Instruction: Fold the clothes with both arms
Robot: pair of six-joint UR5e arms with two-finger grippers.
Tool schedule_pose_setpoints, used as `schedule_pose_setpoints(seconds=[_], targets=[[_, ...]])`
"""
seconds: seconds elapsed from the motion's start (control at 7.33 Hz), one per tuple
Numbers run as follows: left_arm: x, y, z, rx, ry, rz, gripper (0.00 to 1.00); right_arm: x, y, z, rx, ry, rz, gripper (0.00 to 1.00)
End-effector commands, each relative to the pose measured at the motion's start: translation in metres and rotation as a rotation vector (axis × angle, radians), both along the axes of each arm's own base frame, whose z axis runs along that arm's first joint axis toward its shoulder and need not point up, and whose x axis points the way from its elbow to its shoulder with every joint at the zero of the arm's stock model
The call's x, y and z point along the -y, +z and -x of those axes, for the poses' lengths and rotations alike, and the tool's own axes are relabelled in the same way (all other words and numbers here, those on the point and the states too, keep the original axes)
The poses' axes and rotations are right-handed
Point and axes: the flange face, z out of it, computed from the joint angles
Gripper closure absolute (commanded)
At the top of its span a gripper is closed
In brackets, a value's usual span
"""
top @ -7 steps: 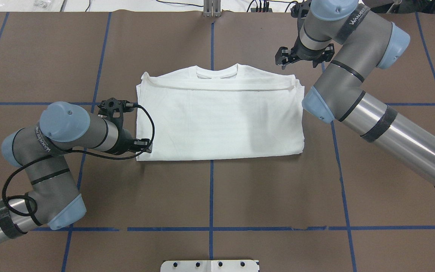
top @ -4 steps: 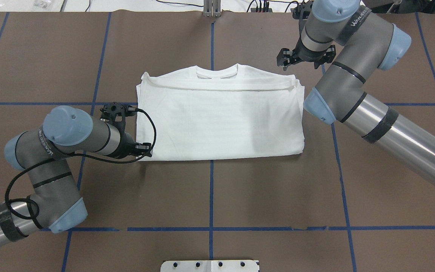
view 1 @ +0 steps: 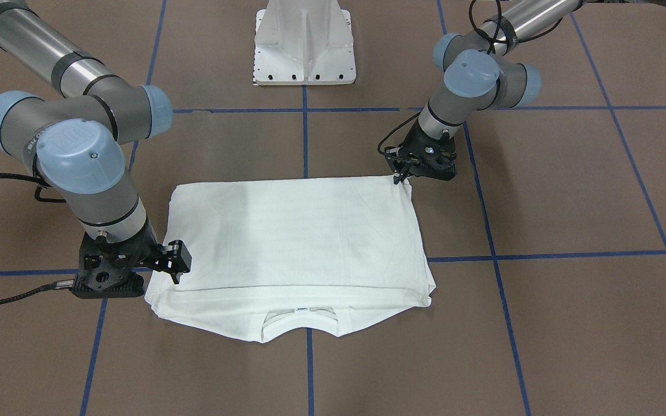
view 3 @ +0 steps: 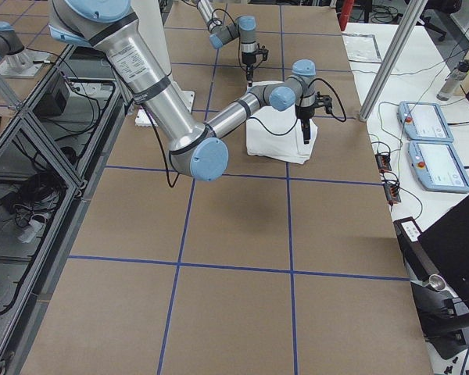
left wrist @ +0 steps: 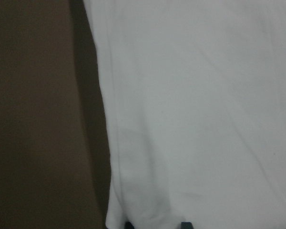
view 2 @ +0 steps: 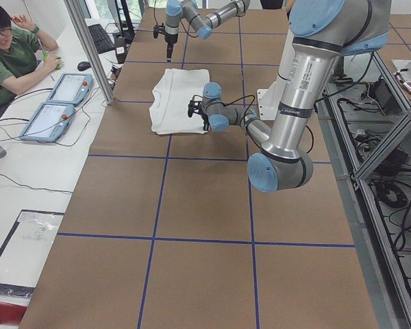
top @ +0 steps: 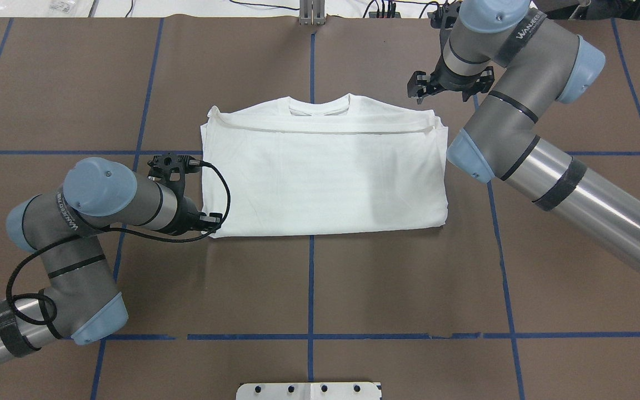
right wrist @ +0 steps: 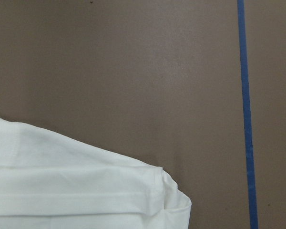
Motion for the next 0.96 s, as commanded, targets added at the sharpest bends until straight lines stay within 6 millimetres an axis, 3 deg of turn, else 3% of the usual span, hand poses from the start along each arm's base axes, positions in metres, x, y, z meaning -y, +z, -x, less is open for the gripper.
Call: schedule_pose_setpoints(seconds=[0.0, 0.14, 0.27, 0.55, 0.68, 0.82], targets=[[-0.004, 0.009, 0.022, 0.007, 0.000, -0.005, 1.00, 0.000, 0.000, 0.000, 0.000, 0.000, 0.000, 0.00], [0.005, 0.021, 0.055, 0.025, -0.019, -0.038, 1.00, 0.000, -0.001, 0.000, 0.001, 0.000, -0.001, 0.00], [0.030, 0.039, 0.086, 0.072, -0.030, -0.104, 1.00, -0.001, -0.004, 0.000, 0.004, 0.000, -0.004, 0.00], [0.118, 0.090, 0.161, 0.234, -0.068, -0.199, 1.00, -0.007, -0.012, 0.006, 0.016, -0.005, -0.011, 0.00], [0.179, 0.101, 0.183, 0.294, -0.091, -0.225, 1.00, -0.014, -0.018, 0.013, 0.023, -0.015, -0.017, 0.00], [0.235, 0.114, 0.181, 0.348, -0.095, -0.213, 1.00, -0.017, -0.021, 0.015, 0.029, -0.018, -0.023, 0.00]])
